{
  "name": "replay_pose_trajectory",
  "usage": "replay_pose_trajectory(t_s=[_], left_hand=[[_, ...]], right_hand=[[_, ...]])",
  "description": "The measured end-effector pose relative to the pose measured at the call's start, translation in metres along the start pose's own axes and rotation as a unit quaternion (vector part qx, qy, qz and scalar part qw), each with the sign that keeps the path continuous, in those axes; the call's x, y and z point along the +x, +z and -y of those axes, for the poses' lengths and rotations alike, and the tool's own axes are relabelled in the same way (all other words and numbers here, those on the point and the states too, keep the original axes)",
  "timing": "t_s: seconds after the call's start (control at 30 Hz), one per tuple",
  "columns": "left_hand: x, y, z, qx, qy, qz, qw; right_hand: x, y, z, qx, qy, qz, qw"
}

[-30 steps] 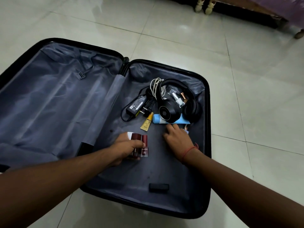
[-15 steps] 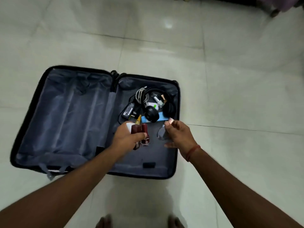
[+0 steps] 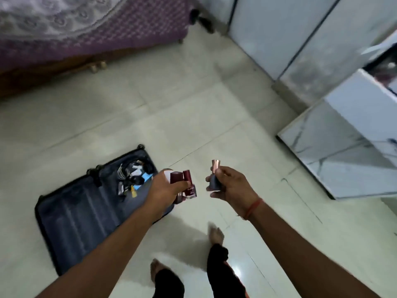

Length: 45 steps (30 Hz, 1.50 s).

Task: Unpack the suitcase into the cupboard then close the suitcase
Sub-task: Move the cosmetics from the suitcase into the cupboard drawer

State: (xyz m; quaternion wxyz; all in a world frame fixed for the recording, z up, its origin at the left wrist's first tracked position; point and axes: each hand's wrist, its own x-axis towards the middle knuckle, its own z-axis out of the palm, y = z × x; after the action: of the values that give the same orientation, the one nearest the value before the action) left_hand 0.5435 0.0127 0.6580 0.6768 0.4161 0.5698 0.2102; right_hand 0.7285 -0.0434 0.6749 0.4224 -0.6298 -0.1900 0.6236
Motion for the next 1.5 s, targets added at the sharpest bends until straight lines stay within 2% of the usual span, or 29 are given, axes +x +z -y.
replay_pose_trajectory(t_s=[0.1, 0.2, 0.33, 0.43, 0.57, 0.7, 0.8, 0.87, 0.97, 1.03, 1.07, 1.1, 1.13, 1.2, 1.23, 1.27, 1.37, 1.43, 1.5], left_hand=[[-0.042, 0.063, -0.066, 0.049, 0.022, 0.068, 0.996], [-0.06, 0.139, -0.107, 0.088, 0.066, 0.131, 0.985], [-0.075, 0.25, -0.134, 0.104, 0.076, 0.194, 0.972], [-0.078, 0.338, -0.147, 0.111, 0.087, 0.222, 0.965], [-0.081, 0.448, -0.166, 0.098, 0.089, 0.25, 0.959], [-0.076, 0.522, -0.182, 0.098, 0.087, 0.271, 0.954], [-0.055, 0.564, -0.196, 0.115, 0.081, 0.289, 0.947], [-0.031, 0.592, -0.208, 0.132, 0.083, 0.306, 0.939], [0.009, 0.635, -0.229, 0.142, 0.09, 0.323, 0.931], [0.034, 0.664, -0.244, 0.156, 0.089, 0.34, 0.923], [0.046, 0.677, -0.252, 0.166, 0.09, 0.347, 0.919], [0.054, 0.687, -0.259, 0.177, 0.094, 0.353, 0.914], [0.062, 0.7, -0.266, 0.195, 0.103, 0.362, 0.906], [0.078, 0.726, -0.278, 0.238, 0.118, 0.378, 0.887], [0.085, 0.739, -0.283, 0.253, 0.115, 0.384, 0.881], [0.09, 0.75, -0.286, 0.263, 0.106, 0.385, 0.878], [0.104, 0.789, -0.287, 0.278, 0.089, 0.396, 0.87], [0.112, 0.811, -0.284, 0.291, 0.098, 0.401, 0.863], [0.119, 0.836, -0.274, 0.304, 0.099, 0.405, 0.857]], right_hand=[[-0.078, -0.052, 0.033, 0.092, -0.068, -0.061, 0.992], [-0.128, -0.112, 0.046, 0.131, -0.125, -0.121, 0.976], [-0.169, -0.201, 0.055, 0.141, -0.16, -0.23, 0.95], [-0.187, -0.273, 0.07, 0.097, -0.202, -0.311, 0.923], [-0.205, -0.366, 0.099, 0.105, -0.299, -0.39, 0.864], [-0.203, -0.434, 0.121, 0.111, -0.388, -0.45, 0.796], [-0.182, -0.479, 0.126, 0.041, -0.434, -0.492, 0.754], [-0.163, -0.511, 0.129, -0.062, -0.45, -0.521, 0.723], [-0.132, -0.554, 0.142, -0.218, -0.453, -0.572, 0.648], [-0.112, -0.575, 0.157, -0.278, -0.431, -0.611, 0.602], [-0.104, -0.583, 0.165, -0.287, -0.41, -0.633, 0.591], [-0.097, -0.591, 0.173, -0.284, -0.384, -0.653, 0.587], [-0.092, -0.599, 0.183, -0.26, -0.349, -0.67, 0.601], [-0.082, -0.619, 0.197, -0.143, -0.279, -0.669, 0.674], [-0.078, -0.63, 0.204, -0.053, -0.26, -0.64, 0.721], [-0.077, -0.64, 0.209, 0.028, -0.245, -0.61, 0.753], [-0.078, -0.677, 0.213, 0.215, -0.195, -0.579, 0.761], [-0.079, -0.704, 0.207, 0.256, -0.16, -0.57, 0.764], [-0.078, -0.736, 0.193, 0.235, -0.108, -0.563, 0.785]])
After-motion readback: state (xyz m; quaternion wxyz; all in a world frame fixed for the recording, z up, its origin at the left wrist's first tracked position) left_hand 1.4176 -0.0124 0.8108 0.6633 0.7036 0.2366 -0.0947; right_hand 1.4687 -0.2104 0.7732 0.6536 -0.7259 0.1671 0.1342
